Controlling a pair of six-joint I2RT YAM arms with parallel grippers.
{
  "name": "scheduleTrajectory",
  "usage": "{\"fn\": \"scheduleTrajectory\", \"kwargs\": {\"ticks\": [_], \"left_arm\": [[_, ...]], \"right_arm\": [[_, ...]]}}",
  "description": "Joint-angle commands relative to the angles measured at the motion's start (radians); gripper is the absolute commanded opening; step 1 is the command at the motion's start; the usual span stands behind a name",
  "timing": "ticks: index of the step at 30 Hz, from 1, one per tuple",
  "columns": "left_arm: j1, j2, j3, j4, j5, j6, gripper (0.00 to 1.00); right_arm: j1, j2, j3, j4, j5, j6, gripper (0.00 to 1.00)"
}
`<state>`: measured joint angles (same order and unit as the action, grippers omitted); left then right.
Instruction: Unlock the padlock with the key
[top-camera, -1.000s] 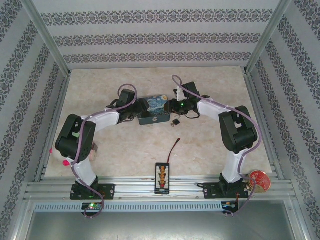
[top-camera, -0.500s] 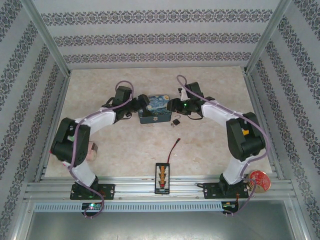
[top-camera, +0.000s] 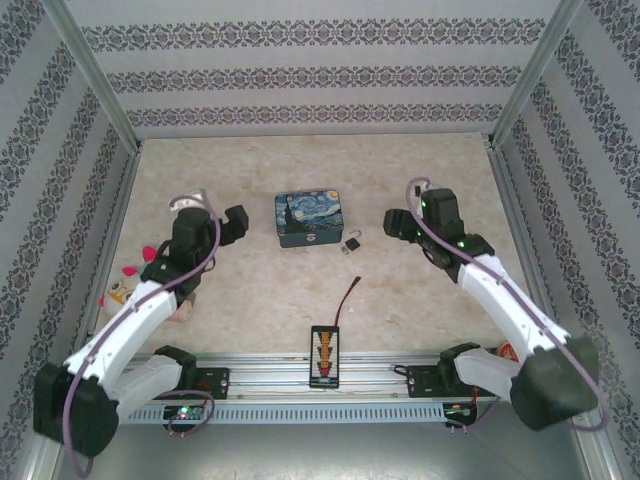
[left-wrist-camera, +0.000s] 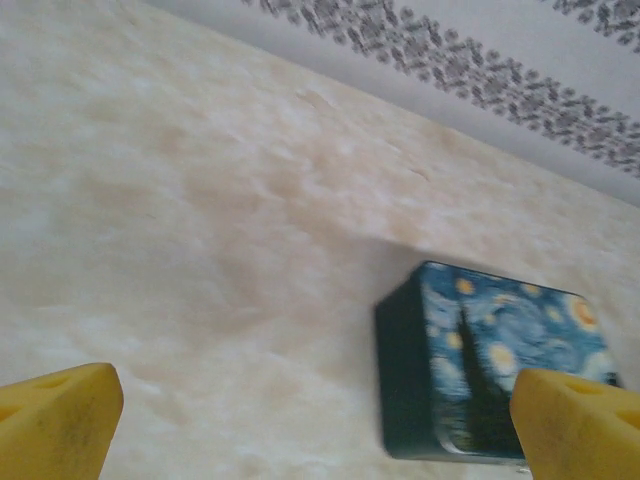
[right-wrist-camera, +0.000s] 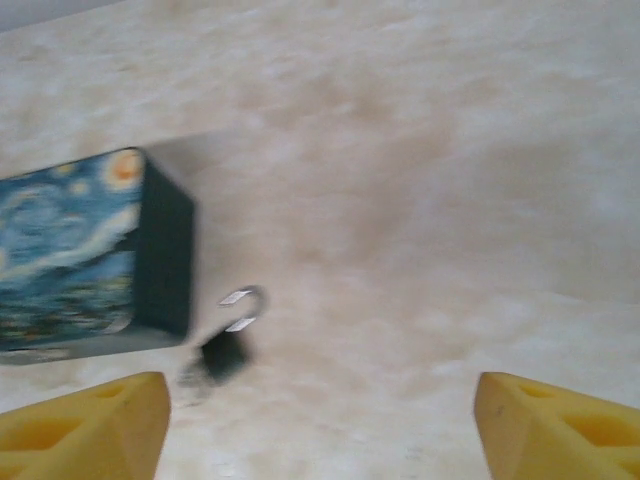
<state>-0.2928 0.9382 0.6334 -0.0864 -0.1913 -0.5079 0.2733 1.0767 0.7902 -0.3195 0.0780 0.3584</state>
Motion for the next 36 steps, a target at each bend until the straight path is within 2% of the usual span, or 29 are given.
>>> {"fn": "scheduleTrajectory", "kwargs": {"ticks": [1, 5, 10, 11, 16, 20, 23, 30, 36], "left_arm": [[0.012, -0.112, -0.13, 0.095, -0.148, 0.177, 0.99], [0.02, -0.132, -0.243, 0.261, -0.175, 0.298, 0.99], [0.043, 0.008, -0.295, 0.494, -0.138, 0.405, 0.99], [0.047, 0.034, -0.276, 0.486, -0.12, 0.421, 0.99], [0.073, 0.18, -0.275, 0.658, -0.064, 0.506, 0.99], [0.13, 0.303, -0.284, 0.777, 0.005, 0.507, 0.99], [0.159, 0.364, -0.292, 0.82, 0.049, 0.511, 0.99], [0.205, 0.442, -0.326, 0.978, 0.131, 0.562, 0.99], [0.307, 0.636, -0.314, 1.146, 0.298, 0.511, 0.99]], "right_arm": [[-0.021, -0.114, -0.114, 0.05, 0.215, -0.078, 0.95], [-0.057, -0.219, -0.262, 0.234, 0.217, -0.202, 0.98], [-0.07, -0.237, -0.427, 0.54, 0.259, -0.317, 0.98], [-0.079, -0.219, -0.44, 0.588, 0.244, -0.343, 0.98], [-0.116, -0.085, -0.44, 0.699, 0.208, -0.379, 0.98], [-0.148, 0.05, -0.44, 0.884, 0.162, -0.374, 0.98], [-0.172, 0.139, -0.436, 0.956, 0.129, -0.35, 0.98], [-0.196, 0.246, -0.44, 1.105, 0.073, -0.351, 0.98], [-0.244, 0.323, -0.481, 1.247, -0.019, -0.338, 0.98]]}}
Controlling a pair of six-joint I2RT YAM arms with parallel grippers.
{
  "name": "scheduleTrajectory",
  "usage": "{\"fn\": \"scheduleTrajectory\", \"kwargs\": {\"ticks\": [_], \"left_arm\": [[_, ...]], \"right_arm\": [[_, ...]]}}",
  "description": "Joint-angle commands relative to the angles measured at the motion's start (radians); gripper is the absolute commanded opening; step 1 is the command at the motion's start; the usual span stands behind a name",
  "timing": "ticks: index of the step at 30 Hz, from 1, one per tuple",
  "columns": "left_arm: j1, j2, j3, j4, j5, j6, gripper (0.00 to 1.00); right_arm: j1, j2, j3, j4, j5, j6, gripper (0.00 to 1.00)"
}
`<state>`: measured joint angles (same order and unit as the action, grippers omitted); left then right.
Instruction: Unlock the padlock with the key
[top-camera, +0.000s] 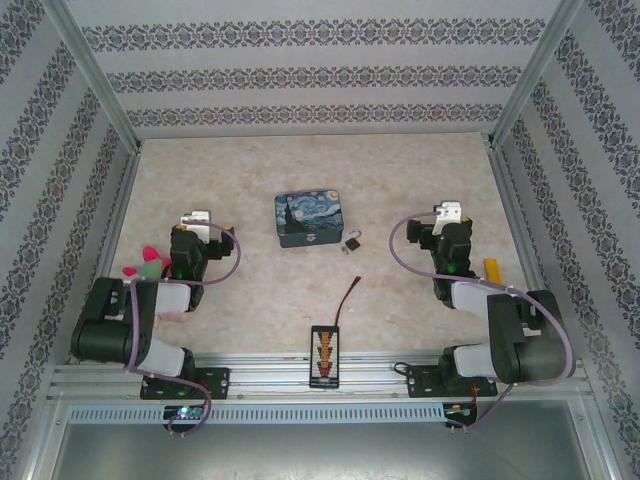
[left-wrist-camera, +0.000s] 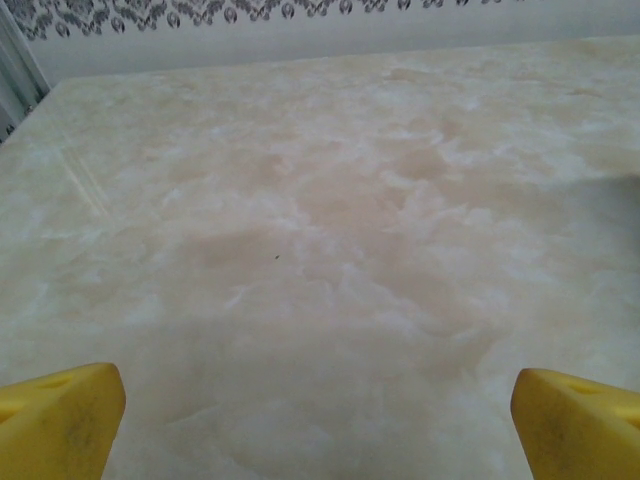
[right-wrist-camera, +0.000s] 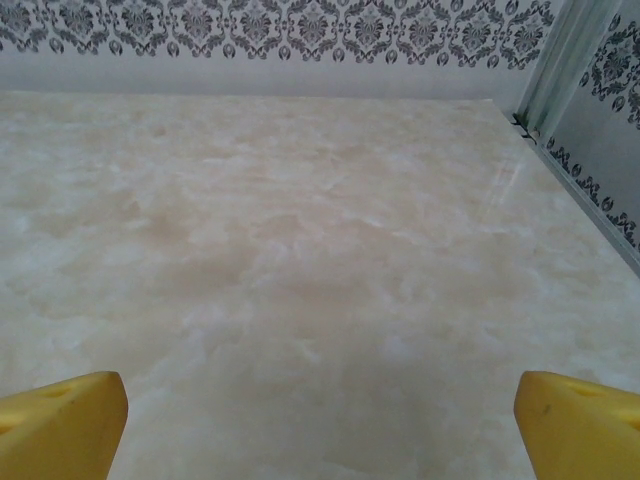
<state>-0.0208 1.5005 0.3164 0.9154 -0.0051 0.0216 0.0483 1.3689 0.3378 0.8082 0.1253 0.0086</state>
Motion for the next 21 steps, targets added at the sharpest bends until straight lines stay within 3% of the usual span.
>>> {"fn": "scheduleTrajectory", "kwargs": {"ticks": [1, 4, 6, 10, 17, 21], "left_arm": [[0.045, 0.112, 0.008, 0.19, 0.134, -0.019, 0.99], [0.087, 0.086, 0.063, 0.035, 0.222, -0.031, 0.99], [0.091, 0.095, 0.047, 0.087, 0.244, -0.036, 0.99], [0.091, 0.093, 0.055, 0.067, 0.24, -0.031, 0.99], [0.091, 0.095, 0.05, 0.079, 0.242, -0.031, 0.99], [0.09, 0.094, 0.049, 0.08, 0.244, -0.028, 0.99]], "right_arm": [[-0.026, 0.047, -0.041, 0.154, -0.084, 0.013, 0.98], [-0.047, 0.113, -0.075, 0.281, -0.104, 0.037, 0.98], [-0.065, 0.181, -0.074, 0.365, -0.104, 0.068, 0.98], [-0.079, 0.148, -0.002, 0.176, -0.124, 0.076, 0.98], [-0.079, 0.167, 0.028, 0.172, -0.291, 0.023, 0.98], [-0.08, 0.167, 0.026, 0.175, -0.302, 0.021, 0.98]]}}
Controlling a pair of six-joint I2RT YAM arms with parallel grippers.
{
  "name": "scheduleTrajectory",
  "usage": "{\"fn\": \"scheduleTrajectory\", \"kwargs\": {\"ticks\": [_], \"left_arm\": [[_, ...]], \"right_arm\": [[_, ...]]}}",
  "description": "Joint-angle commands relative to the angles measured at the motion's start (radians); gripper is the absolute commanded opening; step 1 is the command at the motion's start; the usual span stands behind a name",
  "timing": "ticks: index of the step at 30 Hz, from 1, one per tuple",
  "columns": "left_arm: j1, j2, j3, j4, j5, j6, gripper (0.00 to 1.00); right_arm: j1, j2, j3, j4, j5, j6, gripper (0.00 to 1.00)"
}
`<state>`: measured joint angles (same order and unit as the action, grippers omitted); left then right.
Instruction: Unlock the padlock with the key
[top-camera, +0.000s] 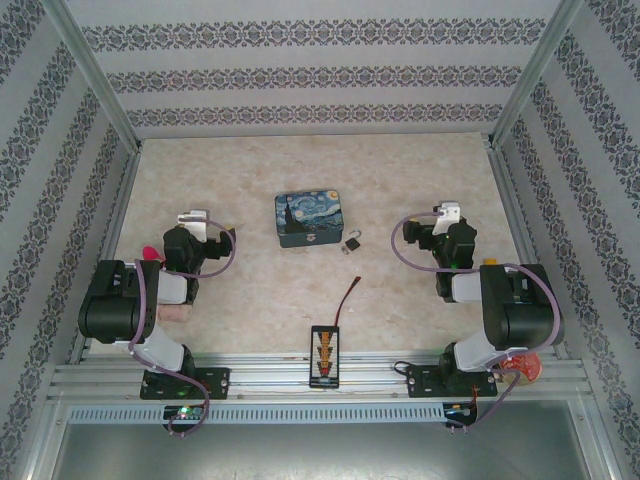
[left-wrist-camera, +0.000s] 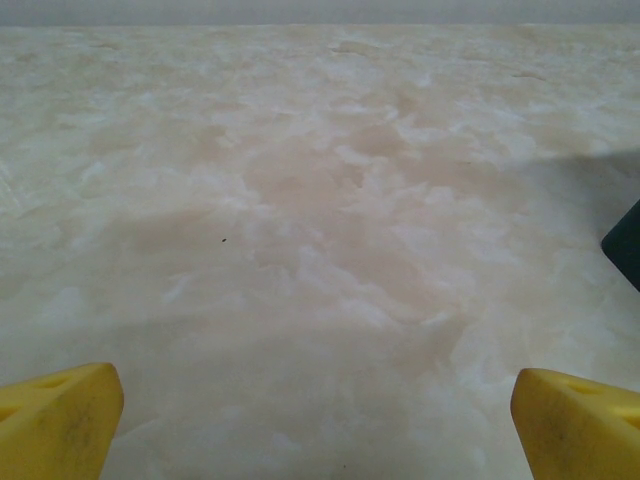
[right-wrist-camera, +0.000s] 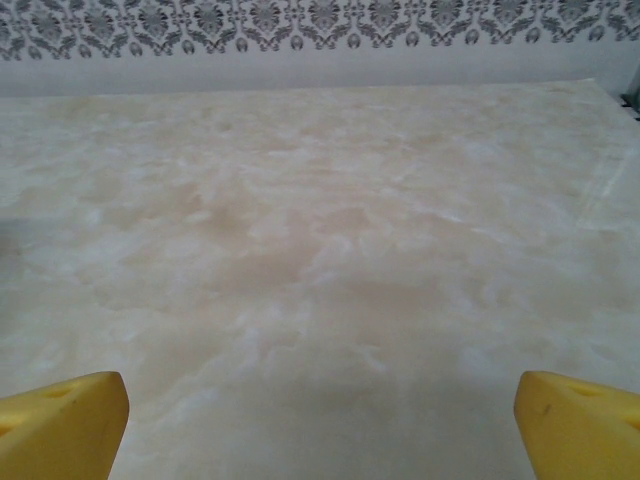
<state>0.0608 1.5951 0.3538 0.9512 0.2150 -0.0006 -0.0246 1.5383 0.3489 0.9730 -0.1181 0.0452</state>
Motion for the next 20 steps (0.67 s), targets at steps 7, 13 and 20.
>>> {"fn": "scheduleTrajectory", "kwargs": {"ticks": [7, 13, 20], "left_arm": [[0.008, 0.0, 0.014, 0.039, 0.047, 0.001, 0.99], [0.008, 0.0, 0.016, 0.04, 0.048, 0.002, 0.99], [0.007, 0.0, 0.016, 0.039, 0.043, 0.001, 0.99]], "right_arm": [[-0.006, -0.002, 0.018, 0.006, -0.038, -0.013, 0.98], [-0.006, -0.003, 0.018, 0.006, -0.038, -0.012, 0.98], [-0.006, -0.003, 0.018, 0.006, -0.038, -0.013, 0.98]]}}
